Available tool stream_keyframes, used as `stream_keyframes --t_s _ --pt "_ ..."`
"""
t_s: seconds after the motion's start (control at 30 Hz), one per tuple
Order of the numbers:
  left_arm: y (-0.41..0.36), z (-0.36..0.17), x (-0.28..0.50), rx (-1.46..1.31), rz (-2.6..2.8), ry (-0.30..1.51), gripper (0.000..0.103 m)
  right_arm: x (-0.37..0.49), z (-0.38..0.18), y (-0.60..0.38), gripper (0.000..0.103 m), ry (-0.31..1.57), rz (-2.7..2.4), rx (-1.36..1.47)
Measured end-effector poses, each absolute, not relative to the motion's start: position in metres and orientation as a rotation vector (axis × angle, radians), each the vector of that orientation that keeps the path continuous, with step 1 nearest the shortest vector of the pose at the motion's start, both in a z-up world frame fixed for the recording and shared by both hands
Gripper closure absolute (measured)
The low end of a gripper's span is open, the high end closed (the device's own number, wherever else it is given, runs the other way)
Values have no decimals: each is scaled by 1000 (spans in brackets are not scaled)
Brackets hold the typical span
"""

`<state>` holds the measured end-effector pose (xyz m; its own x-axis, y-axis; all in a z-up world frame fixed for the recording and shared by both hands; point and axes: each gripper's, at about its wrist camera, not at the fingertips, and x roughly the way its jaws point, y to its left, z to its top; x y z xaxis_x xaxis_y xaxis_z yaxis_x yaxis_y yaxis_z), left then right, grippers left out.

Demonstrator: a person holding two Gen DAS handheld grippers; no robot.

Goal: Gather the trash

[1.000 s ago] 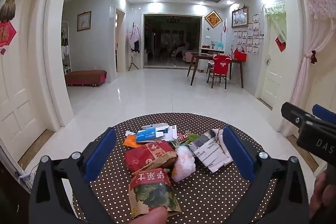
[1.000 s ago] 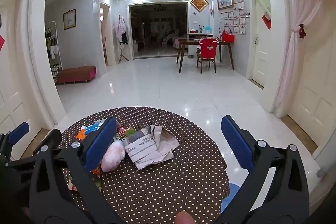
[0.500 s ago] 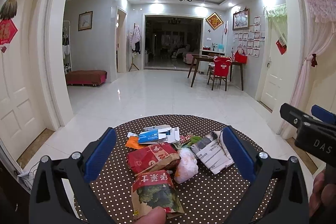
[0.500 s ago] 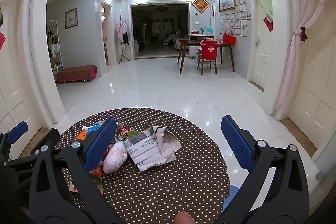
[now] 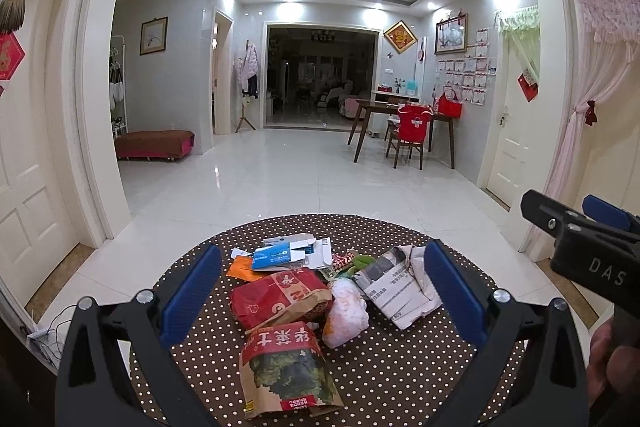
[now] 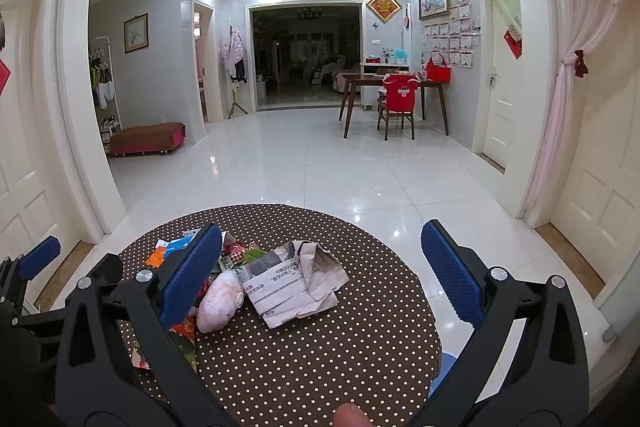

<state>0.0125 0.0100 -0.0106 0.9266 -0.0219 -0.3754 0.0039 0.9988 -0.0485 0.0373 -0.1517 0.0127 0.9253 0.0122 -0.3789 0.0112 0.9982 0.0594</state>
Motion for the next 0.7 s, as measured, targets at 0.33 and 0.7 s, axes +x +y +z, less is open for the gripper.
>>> stream_keyframes --t_s 0.33,0.7 --pt "13 -14 14 -53 0 397 4 41 10 -150 5 402 14 54" --pt "14 -17 13 -55 10 405 4 43 6 -152 5 408 15 60"
